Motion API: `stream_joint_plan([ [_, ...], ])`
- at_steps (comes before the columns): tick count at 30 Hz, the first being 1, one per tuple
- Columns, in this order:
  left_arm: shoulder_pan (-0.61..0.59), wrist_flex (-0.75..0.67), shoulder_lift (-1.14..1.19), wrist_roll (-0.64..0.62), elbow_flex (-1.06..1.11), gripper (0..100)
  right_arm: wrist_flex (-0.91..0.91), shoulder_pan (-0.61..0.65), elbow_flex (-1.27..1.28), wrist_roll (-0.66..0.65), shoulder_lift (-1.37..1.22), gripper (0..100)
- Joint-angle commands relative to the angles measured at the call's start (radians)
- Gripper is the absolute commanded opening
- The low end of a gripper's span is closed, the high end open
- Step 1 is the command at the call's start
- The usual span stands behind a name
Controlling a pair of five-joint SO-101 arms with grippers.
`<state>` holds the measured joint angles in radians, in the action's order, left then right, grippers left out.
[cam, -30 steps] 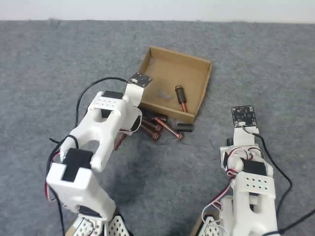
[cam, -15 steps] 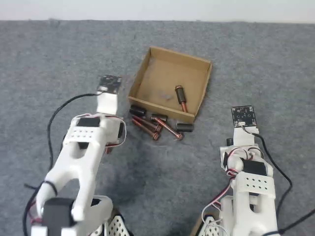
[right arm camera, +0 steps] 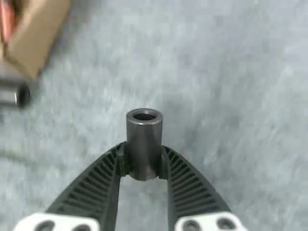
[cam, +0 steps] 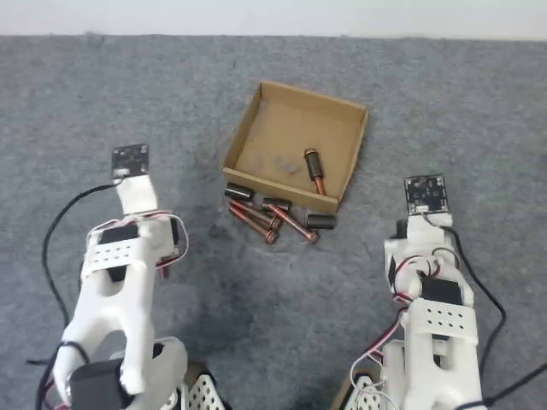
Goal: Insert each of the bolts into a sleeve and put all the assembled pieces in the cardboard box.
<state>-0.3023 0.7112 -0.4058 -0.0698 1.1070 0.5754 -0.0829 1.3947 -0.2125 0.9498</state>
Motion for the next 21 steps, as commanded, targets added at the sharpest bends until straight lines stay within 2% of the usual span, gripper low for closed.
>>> stream_joint_plan([
  [1,-0.046,-0.025,-0.061,-0.018,0.005,1,-0.148,0.007,-0.025,0.015,0.028,0.7],
  [6,-0.058,-0.025,-0.061,-0.018,0.005,1,-0.308,0.081,-0.017,-0.015,0.025,0.8],
  [13,-0.058,-0.028,-0.061,-0.017,0.005,1,-0.329,0.182,-0.026,-0.074,0.031,0.9],
  [16,-0.057,-0.028,-0.061,-0.017,0.005,1,-0.437,0.24,-0.021,-0.029,0.024,0.9],
  [21,-0.057,-0.028,-0.061,-0.017,0.005,1,-0.757,0.334,0.058,0.169,0.024,0.7],
])
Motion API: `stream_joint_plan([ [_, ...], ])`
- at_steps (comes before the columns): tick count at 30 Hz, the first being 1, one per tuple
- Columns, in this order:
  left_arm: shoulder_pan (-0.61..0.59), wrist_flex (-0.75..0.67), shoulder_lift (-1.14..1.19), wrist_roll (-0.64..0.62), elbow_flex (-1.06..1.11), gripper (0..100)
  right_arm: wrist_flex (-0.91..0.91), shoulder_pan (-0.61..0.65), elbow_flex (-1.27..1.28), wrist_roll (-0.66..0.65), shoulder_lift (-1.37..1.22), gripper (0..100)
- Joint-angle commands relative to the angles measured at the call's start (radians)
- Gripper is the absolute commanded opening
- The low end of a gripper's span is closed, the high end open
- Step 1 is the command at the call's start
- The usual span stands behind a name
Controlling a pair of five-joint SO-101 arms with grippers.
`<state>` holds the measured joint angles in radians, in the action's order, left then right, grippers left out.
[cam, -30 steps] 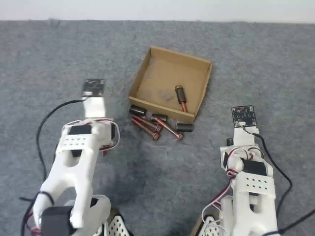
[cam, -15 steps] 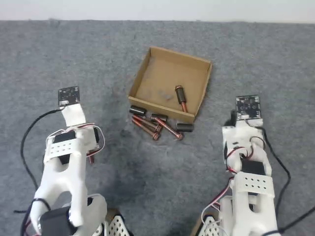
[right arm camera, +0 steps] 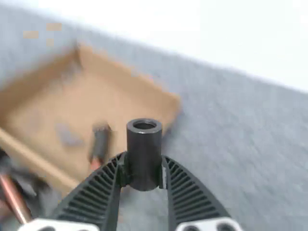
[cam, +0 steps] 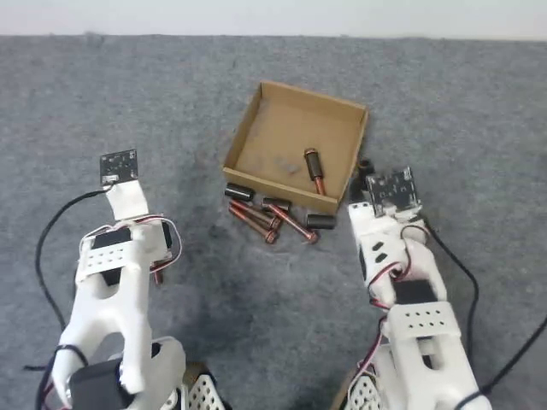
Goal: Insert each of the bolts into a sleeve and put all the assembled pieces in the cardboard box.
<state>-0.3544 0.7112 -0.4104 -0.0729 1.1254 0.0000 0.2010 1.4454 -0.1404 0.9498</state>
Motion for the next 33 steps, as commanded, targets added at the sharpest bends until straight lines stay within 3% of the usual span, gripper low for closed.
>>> stream_joint_plan([
  [1,-0.005,-0.028,-0.057,-0.014,-0.013,1,-0.228,0.065,0.023,0.123,0.024,0.7],
  [8,-0.005,-0.028,-0.057,-0.014,-0.013,1,-0.426,0.147,0.092,0.224,0.022,0.7],
  [14,-0.003,-0.028,-0.057,-0.014,-0.013,1,-0.518,0.197,0.084,0.229,0.022,0.7],
  [21,-0.002,-0.029,-0.057,-0.014,-0.013,1,-0.529,0.22,-0.021,0.227,0.013,0.7],
  [27,0.0,-0.034,-0.057,-0.014,-0.015,1,-0.562,0.24,-0.133,0.229,-0.213,0.7],
  [33,0.0,-0.051,-0.057,-0.014,-0.012,1,-0.891,0.28,-0.161,0.227,-0.51,0.7],
])
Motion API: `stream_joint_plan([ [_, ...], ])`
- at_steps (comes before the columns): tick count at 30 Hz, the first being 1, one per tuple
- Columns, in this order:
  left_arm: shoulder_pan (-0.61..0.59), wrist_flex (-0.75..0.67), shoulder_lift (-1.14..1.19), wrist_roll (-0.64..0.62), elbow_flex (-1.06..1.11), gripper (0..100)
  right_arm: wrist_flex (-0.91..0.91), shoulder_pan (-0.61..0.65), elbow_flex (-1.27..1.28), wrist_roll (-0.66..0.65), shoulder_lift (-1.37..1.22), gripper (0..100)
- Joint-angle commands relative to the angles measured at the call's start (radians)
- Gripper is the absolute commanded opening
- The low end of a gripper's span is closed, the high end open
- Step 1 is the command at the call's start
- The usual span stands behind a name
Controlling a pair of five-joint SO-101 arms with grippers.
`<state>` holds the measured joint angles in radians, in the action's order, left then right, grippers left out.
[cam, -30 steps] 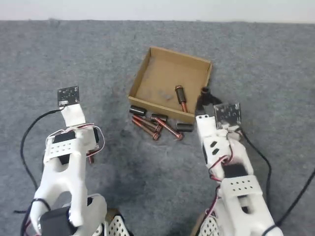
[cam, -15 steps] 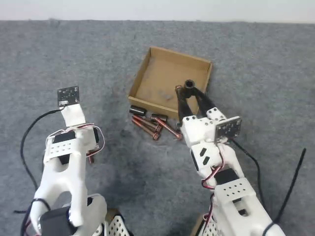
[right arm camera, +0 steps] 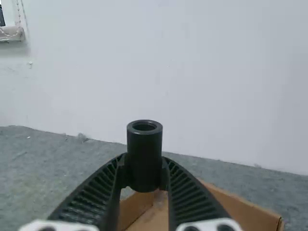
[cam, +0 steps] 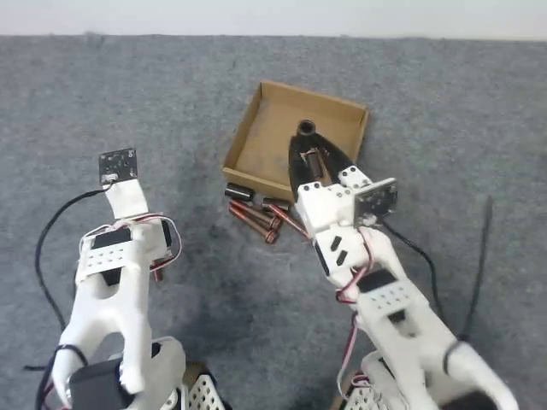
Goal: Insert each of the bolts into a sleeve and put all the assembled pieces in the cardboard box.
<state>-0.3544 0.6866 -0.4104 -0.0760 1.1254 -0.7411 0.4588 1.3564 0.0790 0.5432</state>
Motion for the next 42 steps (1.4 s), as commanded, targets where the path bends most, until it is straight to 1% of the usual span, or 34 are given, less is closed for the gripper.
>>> stream_joint_plan([
  [1,0.0,-0.026,-0.057,-0.011,-0.012,1,-0.189,0.031,-0.072,0.008,-0.154,0.7],
  [8,0.0,-0.054,-0.054,-0.011,-0.012,1,-0.478,0.084,-0.071,0.006,-0.453,0.7],
  [14,0.002,-0.054,-0.054,-0.011,-0.012,1,-0.625,0.159,-0.054,-0.003,-0.633,0.7],
  [19,0.002,-0.054,-0.054,-0.011,-0.012,1,-0.825,0.248,0.032,-0.158,-0.75,0.7],
  [21,0.002,-0.054,-0.054,-0.011,-0.012,1,-0.912,0.277,0.074,-0.19,-0.786,0.7],
  [23,0.002,-0.054,-0.054,-0.011,-0.012,1,-0.967,0.292,0.107,-0.195,-0.809,0.7],
  [25,0.002,-0.054,-0.054,-0.011,-0.012,1,-0.995,0.294,0.137,-0.195,-0.823,0.7],
  [35,0.002,-0.054,-0.055,-0.011,-0.012,1,-1.02,0.294,0.269,-0.193,-0.822,0.7],
  [42,0.002,-0.055,-0.055,-0.012,-0.015,1,-1.018,0.294,0.273,-0.192,-0.825,0.7],
])
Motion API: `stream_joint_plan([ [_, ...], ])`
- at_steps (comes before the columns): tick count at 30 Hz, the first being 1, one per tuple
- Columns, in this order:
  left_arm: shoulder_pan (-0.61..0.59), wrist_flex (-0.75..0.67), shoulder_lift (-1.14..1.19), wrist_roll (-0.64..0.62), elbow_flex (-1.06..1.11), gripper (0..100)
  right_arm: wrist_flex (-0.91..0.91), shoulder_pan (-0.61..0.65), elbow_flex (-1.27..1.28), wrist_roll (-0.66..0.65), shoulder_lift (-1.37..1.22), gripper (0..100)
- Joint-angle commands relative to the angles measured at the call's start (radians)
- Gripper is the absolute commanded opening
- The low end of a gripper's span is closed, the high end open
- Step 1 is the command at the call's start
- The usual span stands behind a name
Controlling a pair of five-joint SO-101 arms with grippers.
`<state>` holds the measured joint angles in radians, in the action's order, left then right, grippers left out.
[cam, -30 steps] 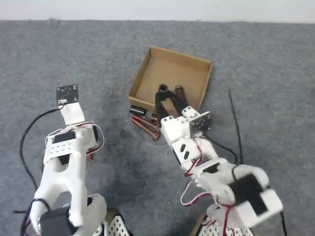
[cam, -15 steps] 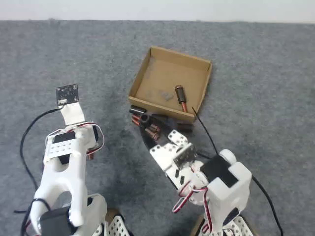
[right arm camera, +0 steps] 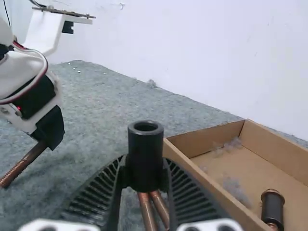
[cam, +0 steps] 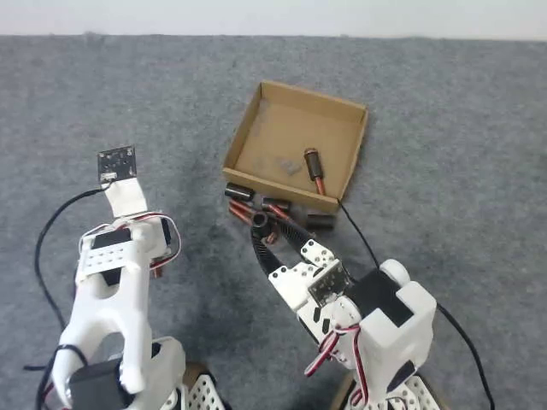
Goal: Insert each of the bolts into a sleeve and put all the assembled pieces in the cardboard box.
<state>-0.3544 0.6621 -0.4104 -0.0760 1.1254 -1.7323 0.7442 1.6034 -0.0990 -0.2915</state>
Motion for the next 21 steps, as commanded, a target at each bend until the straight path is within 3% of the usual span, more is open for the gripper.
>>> stream_joint_plan([
  [1,0.002,-0.032,-0.055,-0.017,-0.018,1,-0.027,0.008,0.026,-0.009,0.008,0.7],
  [10,0.106,-0.176,-0.084,-0.014,-0.05,1,-0.027,0.008,0.021,-0.009,0.002,0.7],
  [16,0.155,-0.316,-0.232,-0.017,-0.054,1,-0.025,0.008,0.021,-0.008,0.002,0.7],
  [21,0.229,-0.316,-0.385,-0.02,-0.054,1,-0.025,0.008,0.02,-0.008,0.002,0.7],
])
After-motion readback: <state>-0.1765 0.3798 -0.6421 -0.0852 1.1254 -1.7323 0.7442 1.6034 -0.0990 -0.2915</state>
